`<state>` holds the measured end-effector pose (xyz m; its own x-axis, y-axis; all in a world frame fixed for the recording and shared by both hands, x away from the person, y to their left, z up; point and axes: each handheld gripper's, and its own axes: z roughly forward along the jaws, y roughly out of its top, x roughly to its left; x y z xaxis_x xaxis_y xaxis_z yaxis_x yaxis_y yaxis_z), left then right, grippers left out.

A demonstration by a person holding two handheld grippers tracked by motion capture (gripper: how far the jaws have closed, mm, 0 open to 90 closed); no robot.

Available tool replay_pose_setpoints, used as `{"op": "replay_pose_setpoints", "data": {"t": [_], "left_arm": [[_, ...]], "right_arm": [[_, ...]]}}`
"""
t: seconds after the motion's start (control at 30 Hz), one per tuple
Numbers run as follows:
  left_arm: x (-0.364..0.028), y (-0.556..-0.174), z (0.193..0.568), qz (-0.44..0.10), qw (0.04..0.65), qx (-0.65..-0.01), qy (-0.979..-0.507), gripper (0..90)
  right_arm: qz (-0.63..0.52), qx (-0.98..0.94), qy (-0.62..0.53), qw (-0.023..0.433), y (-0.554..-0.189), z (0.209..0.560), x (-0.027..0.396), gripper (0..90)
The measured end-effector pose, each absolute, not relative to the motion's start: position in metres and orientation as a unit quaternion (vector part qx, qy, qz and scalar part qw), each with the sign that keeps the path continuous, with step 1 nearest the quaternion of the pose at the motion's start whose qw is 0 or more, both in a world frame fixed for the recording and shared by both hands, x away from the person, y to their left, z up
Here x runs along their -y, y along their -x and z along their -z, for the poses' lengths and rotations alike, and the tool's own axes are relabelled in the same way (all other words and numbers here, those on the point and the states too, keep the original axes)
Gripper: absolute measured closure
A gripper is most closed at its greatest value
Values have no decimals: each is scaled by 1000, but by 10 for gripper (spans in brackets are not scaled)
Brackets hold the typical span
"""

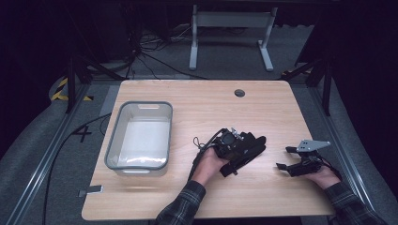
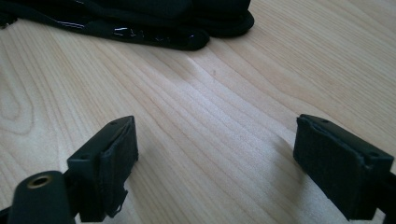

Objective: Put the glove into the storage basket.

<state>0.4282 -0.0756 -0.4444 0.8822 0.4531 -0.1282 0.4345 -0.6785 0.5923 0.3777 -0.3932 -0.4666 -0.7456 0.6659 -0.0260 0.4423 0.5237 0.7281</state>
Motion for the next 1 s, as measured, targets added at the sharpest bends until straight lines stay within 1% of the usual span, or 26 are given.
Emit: {"op": "replay_pose_setpoints", "data": {"t": [0.27,0.5,0.8,1.0], "left_arm": [[68,-426,429,-4,330,-254,-909,708],[59,-423,413,-10,338,-263,-904,709],[28,-420,378,-34,361,-294,-884,709],[7,-421,359,-52,364,-309,-877,708]], "right_arm": [[-366,-859,-322,152,-378,467,393,143],[-367,-859,-323,153,-378,467,393,145],[-367,-859,-323,152,-378,467,393,146],[-367,-859,-323,152,-378,467,393,146]]}}
